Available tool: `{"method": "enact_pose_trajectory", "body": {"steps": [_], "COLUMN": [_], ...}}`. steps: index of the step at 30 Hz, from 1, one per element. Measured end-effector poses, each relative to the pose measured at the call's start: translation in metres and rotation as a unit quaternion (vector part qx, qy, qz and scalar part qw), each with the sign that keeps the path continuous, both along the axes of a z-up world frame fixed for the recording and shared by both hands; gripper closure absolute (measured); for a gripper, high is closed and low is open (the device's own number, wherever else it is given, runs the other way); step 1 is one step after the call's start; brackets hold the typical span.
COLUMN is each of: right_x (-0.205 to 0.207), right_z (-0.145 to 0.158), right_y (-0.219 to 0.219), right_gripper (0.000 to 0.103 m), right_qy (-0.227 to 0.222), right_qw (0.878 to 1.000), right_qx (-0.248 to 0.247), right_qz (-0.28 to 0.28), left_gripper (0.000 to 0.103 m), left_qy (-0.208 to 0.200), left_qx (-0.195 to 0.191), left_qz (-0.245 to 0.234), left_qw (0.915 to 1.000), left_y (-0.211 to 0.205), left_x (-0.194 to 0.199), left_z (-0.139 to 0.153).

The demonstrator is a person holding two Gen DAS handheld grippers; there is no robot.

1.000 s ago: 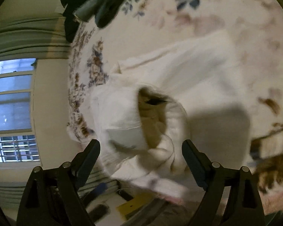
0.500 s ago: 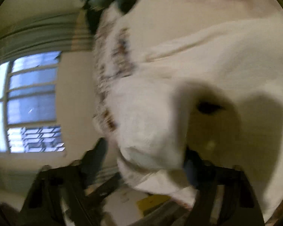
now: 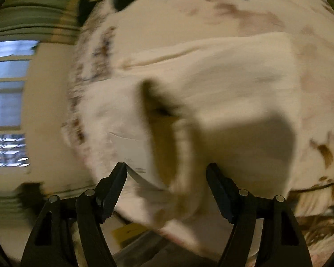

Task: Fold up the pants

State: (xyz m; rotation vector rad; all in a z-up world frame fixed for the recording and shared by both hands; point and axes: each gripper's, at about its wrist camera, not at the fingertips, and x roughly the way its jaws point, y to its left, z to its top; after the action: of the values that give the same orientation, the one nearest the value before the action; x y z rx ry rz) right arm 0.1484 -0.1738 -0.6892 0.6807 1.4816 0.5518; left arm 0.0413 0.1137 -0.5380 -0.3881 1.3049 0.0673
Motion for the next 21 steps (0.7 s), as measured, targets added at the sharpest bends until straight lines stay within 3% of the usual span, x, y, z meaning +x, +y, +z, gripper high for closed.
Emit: {"method": "enact_pose_trajectory", "body": {"steps": [4, 7, 8, 9, 10, 13, 17, 21], "right_x": [0.007, 0.014, 0.014, 0.016, 0.016, 0.009, -0.005, -0.024], "right_z": [-0.019, -0.023, -0.022, -0.02, -0.017, 0.006, 0.047, 0.07], "right_y": [0.008, 0.012, 0.013, 0.016, 0.021, 0.022, -0.017, -0.087], "right_gripper": [0.013, 0.014, 0.022, 0.058, 0.071, 0.087, 0.09, 0.09], "right_qy": [0.015, 0.017, 0.007, -0.002, -0.006, -0.025, -0.055, -0.051], "right_qw": [0.998, 0.994, 0.993, 0.994, 0.997, 0.998, 0.993, 0.984], "right_qx": [0.046, 0.091, 0.097, 0.089, 0.056, 0.016, -0.007, -0.035], "right_qz": [-0.031, -0.059, -0.065, -0.066, -0.055, -0.053, -0.104, -0.169], "left_gripper": [0.007, 0.007, 0.007, 0.007, 0.007, 0.007, 0.007, 0.007], "left_qy": [0.006, 0.011, 0.012, 0.012, 0.012, 0.003, -0.025, -0.044], "left_qx": [0.001, 0.002, 0.004, 0.005, 0.008, 0.022, 0.032, 0.007], "left_qz": [0.007, 0.011, 0.011, 0.011, 0.009, -0.003, -0.021, -0.024], "left_qw": [1.0, 0.9999, 0.9999, 0.9999, 0.9999, 0.9998, 0.999, 0.9987], "left_y": [0.004, 0.007, 0.007, 0.006, 0.006, 0.002, -0.003, -0.005], "left_x": [0.0, -0.001, -0.001, -0.002, -0.001, 0.002, 0.012, 0.032], "left_z": [-0.003, -0.004, -0.004, -0.004, -0.003, 0.004, 0.02, 0.029]}}
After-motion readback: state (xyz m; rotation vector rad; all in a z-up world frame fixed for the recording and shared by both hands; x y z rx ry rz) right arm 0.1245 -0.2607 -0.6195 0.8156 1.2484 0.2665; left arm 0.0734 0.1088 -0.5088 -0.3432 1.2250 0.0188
